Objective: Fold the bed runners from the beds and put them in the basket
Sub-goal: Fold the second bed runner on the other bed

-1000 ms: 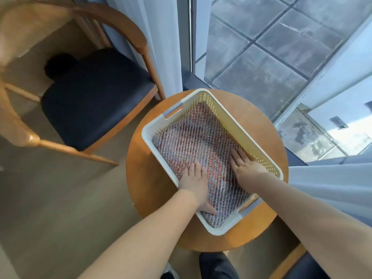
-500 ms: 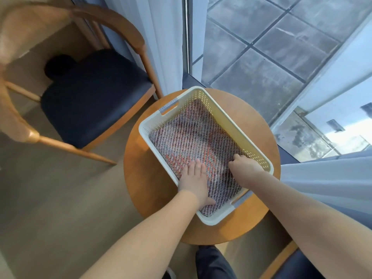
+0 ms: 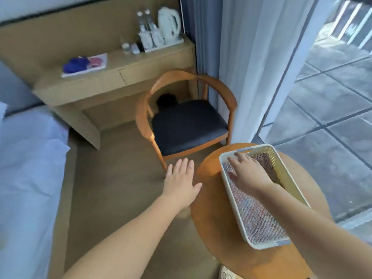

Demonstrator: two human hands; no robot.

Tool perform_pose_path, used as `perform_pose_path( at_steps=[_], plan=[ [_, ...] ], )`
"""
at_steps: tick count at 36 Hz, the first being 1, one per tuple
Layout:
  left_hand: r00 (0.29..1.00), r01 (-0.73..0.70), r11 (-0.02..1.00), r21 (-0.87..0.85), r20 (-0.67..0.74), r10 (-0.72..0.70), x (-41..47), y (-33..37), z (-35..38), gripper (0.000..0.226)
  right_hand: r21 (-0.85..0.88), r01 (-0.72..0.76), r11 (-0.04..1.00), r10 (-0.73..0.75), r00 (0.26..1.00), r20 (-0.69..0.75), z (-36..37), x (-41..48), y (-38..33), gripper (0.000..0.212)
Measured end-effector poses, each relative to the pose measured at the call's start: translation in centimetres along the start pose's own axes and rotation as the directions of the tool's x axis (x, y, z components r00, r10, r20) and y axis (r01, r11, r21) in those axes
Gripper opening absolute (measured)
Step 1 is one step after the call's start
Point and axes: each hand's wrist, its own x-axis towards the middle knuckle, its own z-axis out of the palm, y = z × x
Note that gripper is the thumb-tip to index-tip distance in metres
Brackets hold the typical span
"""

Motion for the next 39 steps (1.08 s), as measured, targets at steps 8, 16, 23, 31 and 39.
perform_pose_path(
  at_steps=[8,16,23,31,39],
  plan=[
    [0.947,0.283,0.952,-0.118,-0.124,-0.297,-11.7,-15.5,-2.8,0.072,0.032,0.272,0.962,-0.266,0.955,-0.131,-4.0,1.5,-17.8,0.039],
    [0.768,0.560,0.798,-0.223,-0.222,-0.600,-27.9,-31.1,-1.9,0.070,0.025,0.562,0.827,-0.554,0.821,-0.136,-3.6,-0.6,-39.8,0.042],
    [0.560,0.762,0.593,-0.260,-0.197,-0.805,-41.5,-37.9,1.1,0.064,0.005,0.770,0.637,-0.769,0.637,-0.052,-2.3,-4.6,-53.9,0.050],
    [0.282,0.896,0.311,-0.318,-0.136,-0.950,-52.2,-38.1,4.1,0.068,0.009,0.918,0.396,-0.918,0.396,0.035,0.4,-8.3,-63.7,0.045],
    [0.062,0.934,0.087,-0.346,-0.084,-0.995,-58.7,-35.0,6.5,0.065,0.051,0.976,0.210,-0.971,0.203,0.124,2.3,-11.7,-69.4,0.041]
  ],
)
